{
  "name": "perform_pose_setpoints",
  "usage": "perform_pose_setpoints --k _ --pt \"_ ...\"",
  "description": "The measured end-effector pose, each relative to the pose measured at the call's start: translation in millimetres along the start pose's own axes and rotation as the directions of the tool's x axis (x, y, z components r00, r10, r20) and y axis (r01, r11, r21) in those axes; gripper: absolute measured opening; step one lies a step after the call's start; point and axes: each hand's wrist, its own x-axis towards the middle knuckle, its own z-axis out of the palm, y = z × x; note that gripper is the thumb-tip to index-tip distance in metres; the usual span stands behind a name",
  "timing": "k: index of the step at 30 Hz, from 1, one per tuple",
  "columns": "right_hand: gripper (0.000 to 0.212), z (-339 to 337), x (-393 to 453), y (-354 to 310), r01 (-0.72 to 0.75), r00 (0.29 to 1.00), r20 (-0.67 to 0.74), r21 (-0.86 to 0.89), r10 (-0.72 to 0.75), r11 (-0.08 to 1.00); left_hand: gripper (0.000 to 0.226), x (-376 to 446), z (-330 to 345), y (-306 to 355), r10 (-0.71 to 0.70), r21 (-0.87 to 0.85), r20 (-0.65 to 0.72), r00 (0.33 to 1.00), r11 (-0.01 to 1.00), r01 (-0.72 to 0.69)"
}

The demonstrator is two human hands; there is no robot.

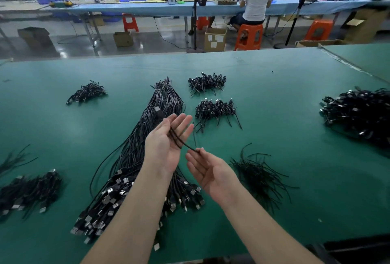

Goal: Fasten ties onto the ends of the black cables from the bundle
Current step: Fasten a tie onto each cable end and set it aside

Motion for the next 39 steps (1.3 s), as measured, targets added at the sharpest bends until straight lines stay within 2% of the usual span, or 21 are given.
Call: perform_pose_setpoints --k 4,7,14,19,21,25,28,31,34,37,39 --pt "0.019 3 -4 11 -0.231 0.972 -0.049 -0.077 0.228 0.97 0.029 -1 -4 3 0.037 0.016 0.077 0.996 0.999 -0.038" --pt "0.017 8 -5 13 -0.3 0.954 -0.045 -0.114 0.297 0.947 0.03 -5 -9 2 0.04 0.064 0.121 0.992 0.997 -0.048" --pt "0.017 12 -1 -14 -0.224 0.974 -0.067 -0.166 0.216 0.96 0.032 -26 -20 4 -0.029 0.2 0.205 0.978 0.98 -0.013" --pt "0.024 21 4 -45 -0.169 0.982 -0.002 -0.452 0.189 0.876 0.033 -50 -27 -8 -0.197 0.433 0.338 0.92 0.901 0.034" --pt "0.025 25 4 -55 -0.161 0.984 -0.019 -0.5 0.175 0.851 0.033 -58 -29 -14 -0.251 0.526 0.365 0.897 0.85 0.024" --pt "0.015 36 6 -67 -0.05 0.997 0.014 -0.568 0.07 0.822 0.029 -62 -34 -28 -0.288 0.598 0.334 0.897 0.801 0.035" --pt "0.016 46 6 -74 -0.016 0.999 0.024 -0.568 0.037 0.823 0.03 -60 -42 -44 -0.313 0.595 0.258 0.914 0.797 0.105" --pt "0.02 49 4 -77 0.02 1.0 0.022 -0.583 -0.008 0.813 0.035 -55 -51 -58 -0.284 0.534 0.213 0.935 0.835 0.133" --pt "0.023 48 4 -75 0.022 1.0 -0.004 -0.521 -0.028 0.853 0.043 -52 -54 -66 -0.218 0.438 0.181 0.959 0.891 0.12" --pt "0.026 50 4 -70 0.026 0.999 -0.013 -0.444 -0.036 0.896 0.034 -48 -53 -71 -0.149 0.297 0.093 0.985 0.948 0.115" --pt "0.026 51 4 -67 0.044 0.999 -0.007 -0.425 -0.052 0.904 0.027 -45 -53 -72 -0.109 0.285 0.044 0.993 0.954 0.092"
